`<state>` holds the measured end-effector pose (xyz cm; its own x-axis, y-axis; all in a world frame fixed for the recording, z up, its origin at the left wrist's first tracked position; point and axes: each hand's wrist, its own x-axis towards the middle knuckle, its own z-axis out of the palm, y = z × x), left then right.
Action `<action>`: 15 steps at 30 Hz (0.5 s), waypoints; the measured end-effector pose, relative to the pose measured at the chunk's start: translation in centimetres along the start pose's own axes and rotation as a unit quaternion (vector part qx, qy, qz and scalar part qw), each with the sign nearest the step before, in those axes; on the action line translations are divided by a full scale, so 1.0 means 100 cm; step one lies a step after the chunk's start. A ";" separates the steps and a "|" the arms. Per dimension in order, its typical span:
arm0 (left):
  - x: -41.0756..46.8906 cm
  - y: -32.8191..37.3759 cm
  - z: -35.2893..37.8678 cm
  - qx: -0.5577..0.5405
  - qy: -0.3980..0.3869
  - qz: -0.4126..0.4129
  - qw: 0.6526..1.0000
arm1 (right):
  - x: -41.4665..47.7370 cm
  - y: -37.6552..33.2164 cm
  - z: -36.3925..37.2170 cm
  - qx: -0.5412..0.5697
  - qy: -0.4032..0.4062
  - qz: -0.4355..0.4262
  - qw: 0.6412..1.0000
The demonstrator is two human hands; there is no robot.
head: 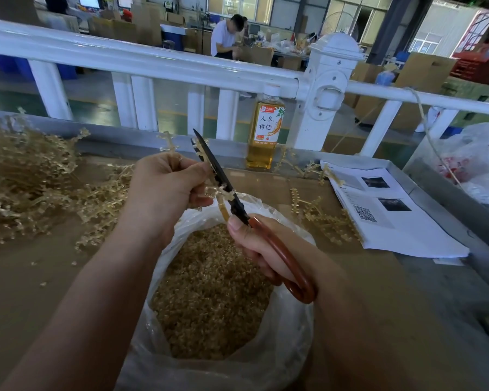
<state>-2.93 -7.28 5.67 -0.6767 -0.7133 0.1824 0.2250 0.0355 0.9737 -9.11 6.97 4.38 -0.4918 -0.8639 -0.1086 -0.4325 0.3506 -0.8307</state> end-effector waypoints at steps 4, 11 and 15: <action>-0.001 -0.001 0.004 0.005 0.029 0.007 1.000 | 0.001 0.001 0.001 0.023 0.000 0.010 1.000; -0.001 0.000 0.002 -0.005 0.023 -0.006 1.000 | 0.004 0.000 0.002 0.029 -0.008 0.015 0.999; -0.002 0.002 0.001 -0.019 0.018 -0.010 1.000 | 0.003 -0.001 0.002 0.025 0.001 0.005 1.000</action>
<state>-2.85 -7.06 5.88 -0.6555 -0.7386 0.1571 0.2384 -0.0050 0.9711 -9.02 6.60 4.35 -0.4976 -0.8595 -0.1170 -0.3888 0.3416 -0.8557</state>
